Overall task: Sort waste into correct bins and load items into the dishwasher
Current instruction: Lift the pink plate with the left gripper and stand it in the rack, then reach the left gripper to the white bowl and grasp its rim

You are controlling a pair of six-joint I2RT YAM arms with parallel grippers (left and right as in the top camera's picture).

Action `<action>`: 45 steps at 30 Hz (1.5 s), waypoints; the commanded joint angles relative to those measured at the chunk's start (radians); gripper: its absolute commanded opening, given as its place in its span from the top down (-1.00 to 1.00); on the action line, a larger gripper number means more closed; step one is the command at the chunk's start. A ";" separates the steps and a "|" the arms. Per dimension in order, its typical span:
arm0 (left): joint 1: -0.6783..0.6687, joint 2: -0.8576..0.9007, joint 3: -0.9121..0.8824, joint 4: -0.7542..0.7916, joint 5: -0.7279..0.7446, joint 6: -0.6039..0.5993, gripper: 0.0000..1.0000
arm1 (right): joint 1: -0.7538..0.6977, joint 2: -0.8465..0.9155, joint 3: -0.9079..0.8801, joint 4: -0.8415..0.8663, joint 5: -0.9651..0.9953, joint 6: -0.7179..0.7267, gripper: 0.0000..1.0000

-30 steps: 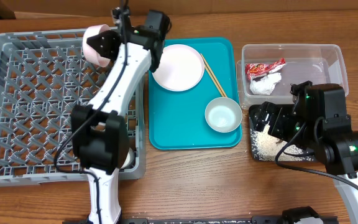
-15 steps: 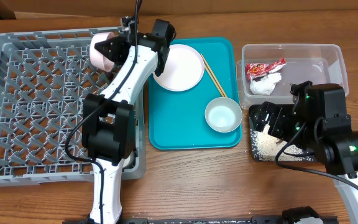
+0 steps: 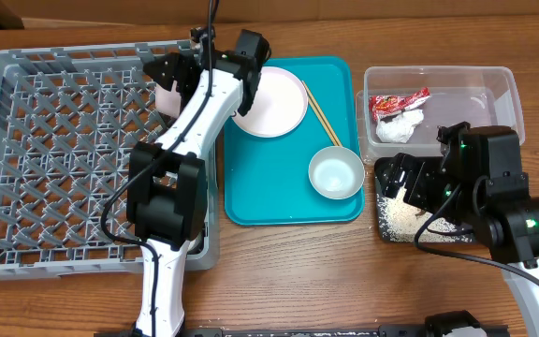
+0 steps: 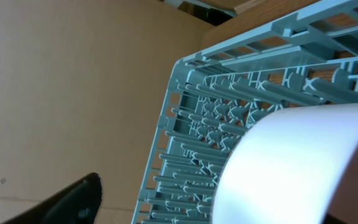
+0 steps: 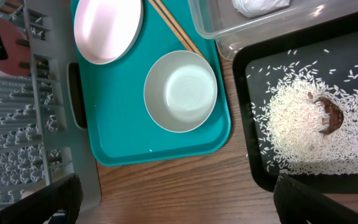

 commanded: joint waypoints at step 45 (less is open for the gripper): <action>-0.279 -0.101 0.078 -0.132 1.452 -0.015 -0.70 | -0.003 -0.003 0.020 0.005 0.007 -0.003 -1.00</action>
